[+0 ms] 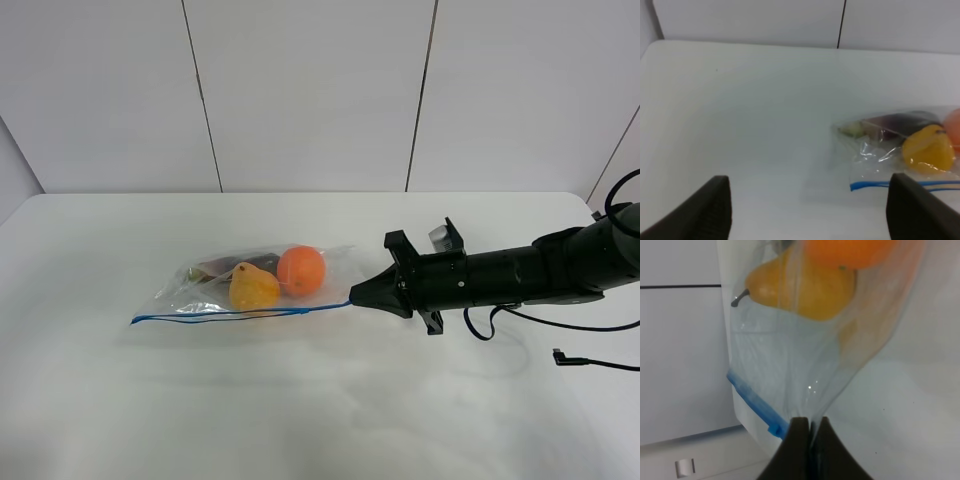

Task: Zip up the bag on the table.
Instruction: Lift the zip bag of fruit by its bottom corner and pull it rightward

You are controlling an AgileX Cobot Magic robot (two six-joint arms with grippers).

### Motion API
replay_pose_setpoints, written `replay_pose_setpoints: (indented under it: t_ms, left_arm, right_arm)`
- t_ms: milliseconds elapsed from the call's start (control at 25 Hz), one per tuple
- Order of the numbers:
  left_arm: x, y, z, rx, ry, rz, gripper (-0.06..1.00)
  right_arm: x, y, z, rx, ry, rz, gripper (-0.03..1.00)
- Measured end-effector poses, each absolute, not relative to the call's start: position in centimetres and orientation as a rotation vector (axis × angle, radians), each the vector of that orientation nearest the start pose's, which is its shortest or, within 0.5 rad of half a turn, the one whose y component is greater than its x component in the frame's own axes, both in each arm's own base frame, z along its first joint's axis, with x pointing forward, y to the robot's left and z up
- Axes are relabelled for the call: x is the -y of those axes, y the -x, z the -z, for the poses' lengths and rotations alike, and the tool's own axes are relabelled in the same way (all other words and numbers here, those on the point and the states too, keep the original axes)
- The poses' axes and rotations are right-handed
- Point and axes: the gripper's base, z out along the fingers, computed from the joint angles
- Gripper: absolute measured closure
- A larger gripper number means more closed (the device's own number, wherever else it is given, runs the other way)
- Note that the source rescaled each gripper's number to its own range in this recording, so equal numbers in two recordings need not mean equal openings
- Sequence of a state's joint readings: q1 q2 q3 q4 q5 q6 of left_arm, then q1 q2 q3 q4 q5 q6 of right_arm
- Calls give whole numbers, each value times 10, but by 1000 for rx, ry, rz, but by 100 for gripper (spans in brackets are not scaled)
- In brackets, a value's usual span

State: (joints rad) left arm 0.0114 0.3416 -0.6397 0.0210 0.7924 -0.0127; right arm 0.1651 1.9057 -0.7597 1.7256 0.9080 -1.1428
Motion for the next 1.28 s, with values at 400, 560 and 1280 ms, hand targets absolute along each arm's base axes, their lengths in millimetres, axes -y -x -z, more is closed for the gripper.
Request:
replay_pose_setpoints:
  t_ms: [400, 560, 1280]
  left_arm:
    - [5, -114, -342, -2010, -177, -25, -6]
    - [10, -120, -340, -2010, -203, 31, -6]
    - [66, -101, -340, -1871, -810, 243, -6]
  right_arm:
    - [-121, -291, -125, -2513, -170, -1443, 97]
    - [-121, -291, -125, -2513, -168, -1443, 97]
    - [-120, -291, -125, -2517, -163, -1439, 97]
